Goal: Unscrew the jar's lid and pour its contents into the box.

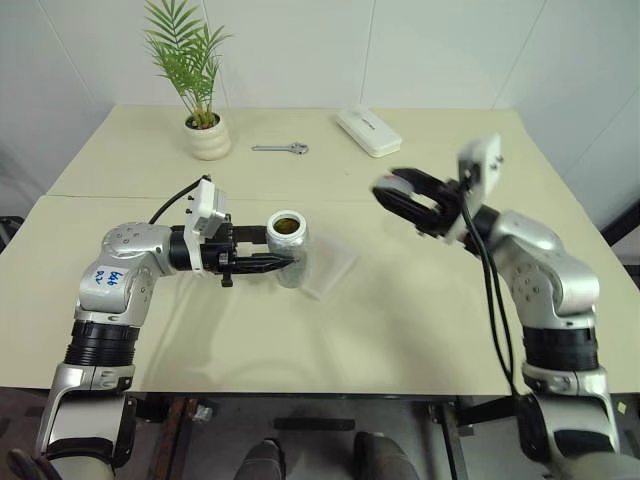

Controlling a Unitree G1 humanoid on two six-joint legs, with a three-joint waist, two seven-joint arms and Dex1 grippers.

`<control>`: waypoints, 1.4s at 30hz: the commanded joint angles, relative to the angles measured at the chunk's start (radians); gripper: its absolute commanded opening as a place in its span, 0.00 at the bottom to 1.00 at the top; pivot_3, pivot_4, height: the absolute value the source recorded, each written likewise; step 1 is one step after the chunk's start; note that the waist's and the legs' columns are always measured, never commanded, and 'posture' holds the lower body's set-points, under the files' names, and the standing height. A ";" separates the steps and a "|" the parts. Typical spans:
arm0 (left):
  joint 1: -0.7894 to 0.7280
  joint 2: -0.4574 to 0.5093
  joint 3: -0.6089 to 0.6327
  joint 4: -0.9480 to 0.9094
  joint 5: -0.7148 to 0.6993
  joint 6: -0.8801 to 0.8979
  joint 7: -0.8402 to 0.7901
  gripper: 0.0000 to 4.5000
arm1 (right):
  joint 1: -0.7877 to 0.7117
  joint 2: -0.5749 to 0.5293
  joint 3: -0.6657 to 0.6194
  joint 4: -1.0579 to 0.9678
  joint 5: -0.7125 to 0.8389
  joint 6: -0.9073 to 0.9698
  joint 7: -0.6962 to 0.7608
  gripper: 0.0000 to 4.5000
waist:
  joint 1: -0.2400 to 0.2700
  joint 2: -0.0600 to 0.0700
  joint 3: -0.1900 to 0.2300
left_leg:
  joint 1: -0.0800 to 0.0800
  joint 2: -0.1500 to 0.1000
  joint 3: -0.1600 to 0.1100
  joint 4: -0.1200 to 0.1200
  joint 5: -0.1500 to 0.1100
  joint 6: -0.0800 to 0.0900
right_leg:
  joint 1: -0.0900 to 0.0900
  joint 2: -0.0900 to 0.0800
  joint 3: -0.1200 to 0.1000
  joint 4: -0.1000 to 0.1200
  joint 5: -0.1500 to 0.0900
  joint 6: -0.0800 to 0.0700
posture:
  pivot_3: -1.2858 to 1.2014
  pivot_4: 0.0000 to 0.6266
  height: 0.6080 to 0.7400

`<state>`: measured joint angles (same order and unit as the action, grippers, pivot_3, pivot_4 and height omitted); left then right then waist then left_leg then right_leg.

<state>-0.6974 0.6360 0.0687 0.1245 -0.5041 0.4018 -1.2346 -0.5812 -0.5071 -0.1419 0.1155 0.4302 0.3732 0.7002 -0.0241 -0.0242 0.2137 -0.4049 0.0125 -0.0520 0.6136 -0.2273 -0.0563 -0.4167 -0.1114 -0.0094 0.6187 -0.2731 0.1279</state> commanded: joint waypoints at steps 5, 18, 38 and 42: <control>-0.025 -0.009 0.038 -0.014 -0.042 0.019 0.016 0.41 | 0.096 -0.015 0.006 0.257 -0.160 -0.321 0.022 0.57 | -0.022 0.002 0.001 | 0.002 0.000 0.007 0.000 0.000 0.000 | -0.003 0.000 0.007 0.003 0.001 0.001 | 0.52 0.24 1.00; -0.051 -0.006 0.039 -0.001 -0.040 0.029 0.023 0.41 | 0.146 -0.033 -0.037 0.137 -0.079 -0.306 0.100 0.99 | -0.008 0.002 0.001 | 0.003 0.002 0.008 0.001 0.001 -0.001 | -0.003 0.003 0.010 0.003 0.003 0.001 | 0.52 0.24 1.00; -0.179 0.066 0.011 0.307 0.259 -0.275 0.198 0.41 | 0.046 -0.113 0.135 -0.484 0.151 0.235 0.070 0.99 | 0.009 0.001 0.002 | 0.000 0.002 0.008 0.002 0.000 0.000 | -0.003 0.003 0.009 0.000 0.004 0.001 | 0.52 0.24 1.00; -0.169 0.054 -0.013 0.289 0.328 -0.302 0.277 0.41 | 0.052 -0.107 0.130 -0.482 0.144 0.233 0.076 0.99 | 0.016 0.001 0.002 | 0.000 0.002 0.008 0.002 -0.001 0.001 | -0.003 0.003 0.009 0.000 0.004 0.001 | 0.52 0.24 1.00</control>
<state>-0.8554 0.6824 0.0560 0.4495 -0.1927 0.1105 -0.9789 -0.5292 -0.6181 0.0035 -0.3472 0.5708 0.6284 0.7750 -0.0083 -0.0231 0.2154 -0.4047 0.0148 -0.0438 0.6159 -0.2279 -0.0558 -0.4200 -0.1080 -0.0002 0.6187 -0.2692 0.1292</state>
